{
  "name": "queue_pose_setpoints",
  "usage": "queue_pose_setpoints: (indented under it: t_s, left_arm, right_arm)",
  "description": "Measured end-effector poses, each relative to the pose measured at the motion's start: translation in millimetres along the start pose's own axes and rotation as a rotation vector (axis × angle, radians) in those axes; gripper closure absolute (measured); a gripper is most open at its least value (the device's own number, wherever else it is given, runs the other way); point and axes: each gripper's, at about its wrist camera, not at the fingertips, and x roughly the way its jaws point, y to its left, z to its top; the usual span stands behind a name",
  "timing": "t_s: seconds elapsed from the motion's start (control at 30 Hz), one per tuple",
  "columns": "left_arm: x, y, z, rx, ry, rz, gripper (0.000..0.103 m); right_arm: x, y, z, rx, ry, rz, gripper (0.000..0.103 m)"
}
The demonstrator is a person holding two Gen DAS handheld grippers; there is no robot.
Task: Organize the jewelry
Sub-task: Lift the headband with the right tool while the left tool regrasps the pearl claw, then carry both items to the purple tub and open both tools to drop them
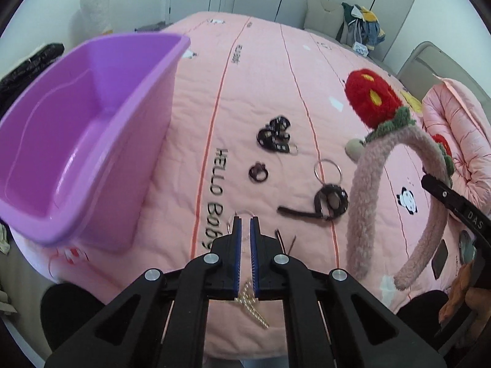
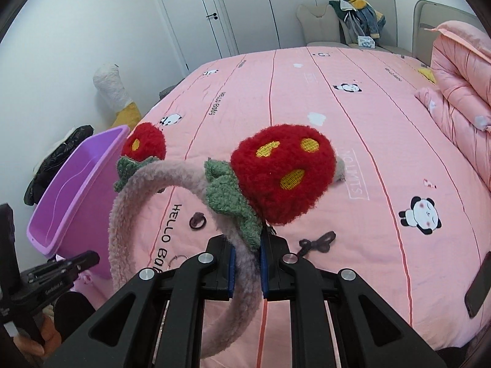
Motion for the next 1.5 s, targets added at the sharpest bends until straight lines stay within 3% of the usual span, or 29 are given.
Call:
queue_pose_setpoints:
  t_s: [0.13, 0.2, 0.27, 0.33, 0.53, 0.8, 1.03, 1.1, 1.17, 1.2, 1.23, 1.3, 1.37, 1.5]
  left_arm:
    - [26.3, -8.5, -34.5, -0.006, 0.117, 0.017, 0.087]
    - [36.5, -11.9, -47.6, 0.002, 0.155, 0.047, 0.072]
    - [40.1, -12.6, -55.1, 0.001, 0.155, 0.058, 0.038]
    - [41.3, -13.9, -61.8, -0.006, 0.135, 0.071, 0.024]
    - [66.5, -13.1, -79.3, -0.044, 0.221, 0.129, 0.016]
    - [117.2, 1.1, -95.4, -0.088, 0.343, 0.242, 0.016]
    - [138.2, -3.8, -98.0, -0.063, 0.361, 0.288, 0.015]
    - [136.2, -3.6, -97.1, -0.066, 0.348, 0.272, 0.025]
    - [130.0, -5.2, -94.4, -0.05, 0.33, 0.258, 0.054]
    - [126.9, -6.6, -93.4, -0.041, 0.324, 0.252, 0.063]
    - [124.6, -7.3, -91.8, -0.035, 0.317, 0.257, 0.083]
    - [119.1, -3.3, -88.5, -0.056, 0.31, 0.239, 0.09]
    - [108.6, -2.0, -84.2, -0.069, 0.289, 0.218, 0.09]
    - [70.8, -8.1, -62.3, -0.037, 0.167, 0.194, 0.09]
  right_arm:
    - [7.3, -14.6, -21.6, 0.028, 0.05, -0.021, 0.091]
    - [8.6, -22.4, -31.7, 0.037, 0.063, -0.033, 0.091]
    - [9.1, -29.3, -39.7, 0.046, 0.072, -0.046, 0.091]
    - [9.8, -36.9, -45.7, 0.062, 0.079, -0.048, 0.091]
    - [8.2, -52.3, -51.3, 0.097, 0.072, -0.042, 0.091]
    - [8.7, -63.0, -55.1, 0.127, 0.067, -0.024, 0.091]
    - [11.2, -66.9, -55.6, 0.139, 0.069, -0.016, 0.091]
    - [11.2, -66.7, -54.9, 0.139, 0.069, -0.014, 0.091]
    - [10.8, -66.6, -54.8, 0.138, 0.067, -0.013, 0.091]
    - [10.5, -66.4, -54.5, 0.139, 0.066, -0.013, 0.091]
    - [10.3, -66.0, -54.0, 0.139, 0.065, -0.012, 0.091]
    - [9.0, -64.4, -53.1, 0.136, 0.061, -0.007, 0.091]
    - [7.1, -62.2, -51.8, 0.129, 0.057, -0.006, 0.091]
    - [1.0, -56.4, -44.6, 0.12, 0.043, 0.003, 0.091]
